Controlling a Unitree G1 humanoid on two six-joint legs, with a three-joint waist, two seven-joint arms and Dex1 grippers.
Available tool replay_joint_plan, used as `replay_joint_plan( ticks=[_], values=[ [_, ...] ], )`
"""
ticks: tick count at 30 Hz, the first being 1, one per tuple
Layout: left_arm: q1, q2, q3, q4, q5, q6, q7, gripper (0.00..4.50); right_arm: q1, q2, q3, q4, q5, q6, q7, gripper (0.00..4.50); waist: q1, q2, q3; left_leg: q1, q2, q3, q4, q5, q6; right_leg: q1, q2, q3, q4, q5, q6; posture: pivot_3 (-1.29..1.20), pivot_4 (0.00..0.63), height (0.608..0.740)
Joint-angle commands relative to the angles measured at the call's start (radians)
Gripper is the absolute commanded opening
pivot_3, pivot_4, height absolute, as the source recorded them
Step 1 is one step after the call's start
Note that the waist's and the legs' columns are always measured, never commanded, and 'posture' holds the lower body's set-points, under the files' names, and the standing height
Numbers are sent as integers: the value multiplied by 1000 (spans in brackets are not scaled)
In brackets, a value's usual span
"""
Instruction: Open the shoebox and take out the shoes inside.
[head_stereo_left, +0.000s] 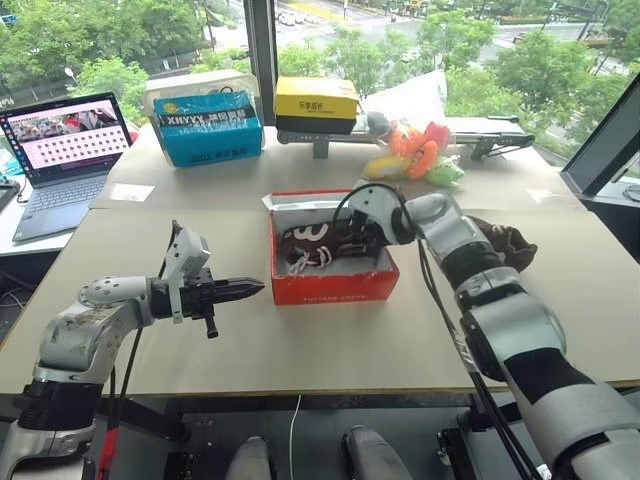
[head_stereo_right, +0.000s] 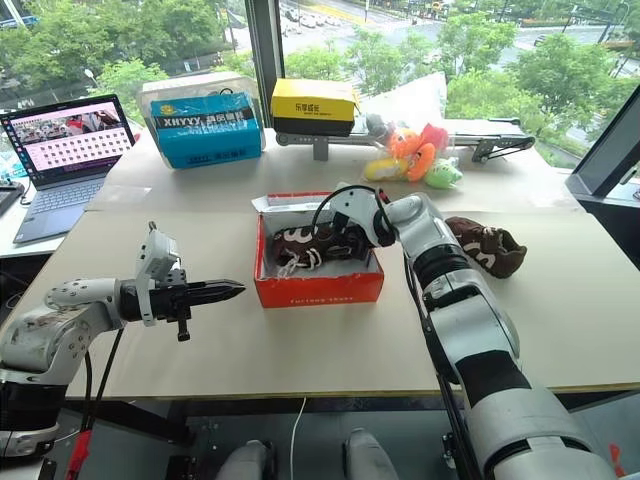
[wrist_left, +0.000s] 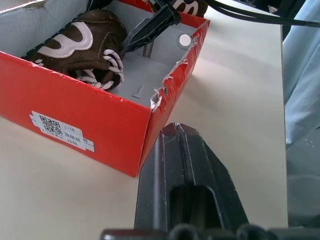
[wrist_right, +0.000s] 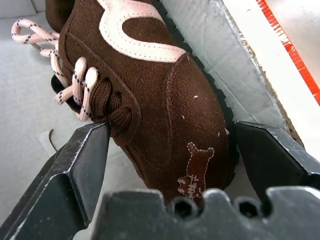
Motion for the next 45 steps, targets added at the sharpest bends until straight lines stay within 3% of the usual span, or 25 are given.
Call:
replay_joint_plan(
  ticks=[1, 3, 6, 13, 17, 21, 31, 45],
  values=[
    [-14, 16, 19, -37, -15, 2, 6, 0, 73, 38, 56, 54, -35, 20, 46, 4491, 0, 0, 0, 0, 0, 0, 0, 0, 0, 0, 0, 0, 0, 0, 0, 0, 150, 716],
    [-14, 16, 19, -39, -17, 4, 7, 0, 72, 41, 58, 59, -46, 17, 36, 4491, 0, -1, 0, 0, 0, 0, 0, 0, 0, 0, 0, 0, 0, 0, 0, 0, 150, 716],
    [-14, 18, 20, -41, -19, 6, 8, 0, 70, 44, 61, 66, -58, 13, 16, 3827, 1, -1, -1, 1, 0, 0, 0, 0, 0, 0, 0, 0, 0, 0, 0, 0, 150, 716],
    [-15, 23, 21, -44, -24, 11, 11, 0, 74, 47, 55, 66, -63, 18, 9, 1464, 1, -4, -3, 1, 0, 0, 0, 0, 0, 1, 0, 0, 0, 0, 0, 0, 150, 716],
    [-19, 24, 15, -43, -27, 13, 15, 0, 69, 47, 50, 60, -60, 23, 4, 768, 1, -4, -3, 1, 0, -1, 0, 0, 0, 1, 0, 0, 0, 0, 0, 0, 150, 716],
    [-24, 24, 10, -42, -28, 14, 14, 0, 45, 30, 50, 6, -53, 25, 41, 768, 1, -4, -3, 1, 0, -1, 0, 0, 0, 1, 0, 0, 0, 0, 0, 0, 150, 716],
    [-28, 21, 8, -41, -30, 20, 15, 0, 59, -57, 8, -357, 34, 183, 216, 768, 2, -1, 1, -3, 0, -1, -4, 0, 0, -4, 0, 0, 0, -2, -2, 0, 150, 716],
    [-43, 13, -5, -27, -25, 15, 12, 0, 40, -64, -120, -488, 177, 383, 105, 768, 3, 0, 4, -5, -1, -1, -4, 0, 0, -6, 0, 0, 0, -2, -2, 0, 150, 716]
  ],
)
